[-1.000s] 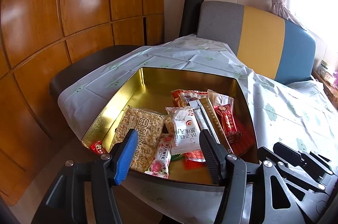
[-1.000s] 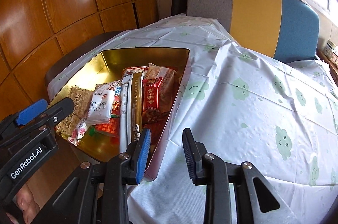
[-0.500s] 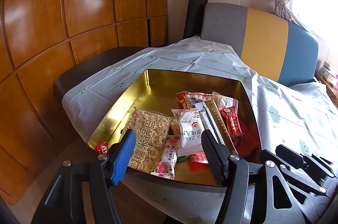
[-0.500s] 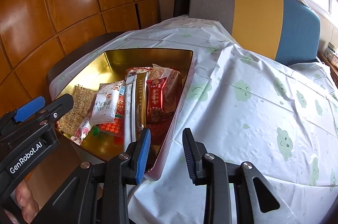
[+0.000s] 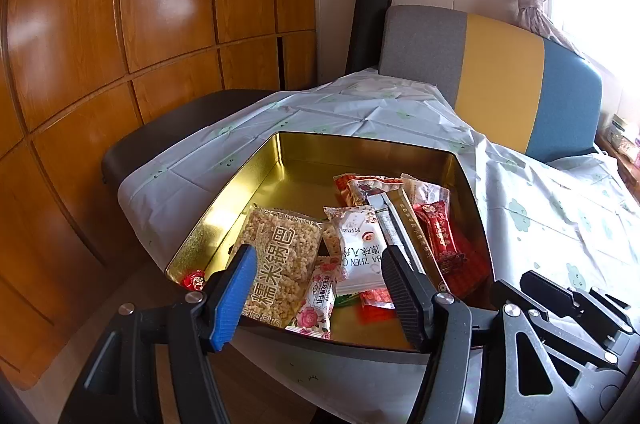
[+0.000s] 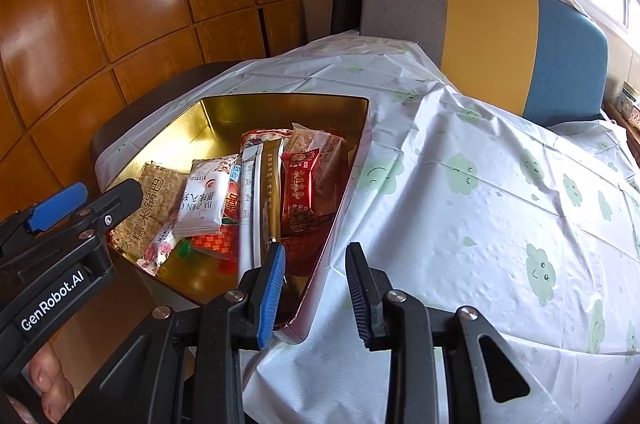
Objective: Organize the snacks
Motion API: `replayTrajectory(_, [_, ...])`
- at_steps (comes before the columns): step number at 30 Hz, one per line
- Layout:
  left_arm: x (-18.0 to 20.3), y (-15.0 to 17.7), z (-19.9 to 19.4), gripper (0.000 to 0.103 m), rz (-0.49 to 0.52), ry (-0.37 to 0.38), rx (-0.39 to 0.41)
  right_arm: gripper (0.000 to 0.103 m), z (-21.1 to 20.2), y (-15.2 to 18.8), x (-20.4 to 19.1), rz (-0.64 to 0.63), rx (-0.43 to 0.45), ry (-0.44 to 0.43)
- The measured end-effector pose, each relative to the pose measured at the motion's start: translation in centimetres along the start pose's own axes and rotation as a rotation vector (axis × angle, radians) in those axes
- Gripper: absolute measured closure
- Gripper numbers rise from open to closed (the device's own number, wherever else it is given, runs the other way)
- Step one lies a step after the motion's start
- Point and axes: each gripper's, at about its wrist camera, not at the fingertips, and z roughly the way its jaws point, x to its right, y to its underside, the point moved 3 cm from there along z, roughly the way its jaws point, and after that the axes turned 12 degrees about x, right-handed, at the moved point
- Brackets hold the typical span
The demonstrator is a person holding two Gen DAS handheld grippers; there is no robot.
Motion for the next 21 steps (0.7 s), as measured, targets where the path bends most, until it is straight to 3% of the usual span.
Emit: replayTrajectory(21, [0.47, -0.13, -0.12, 0.036, 0.012, 0.015, -0.001, 0.071, -0.37, -0.48, 0.41, -0.009, 0.016, 0.009])
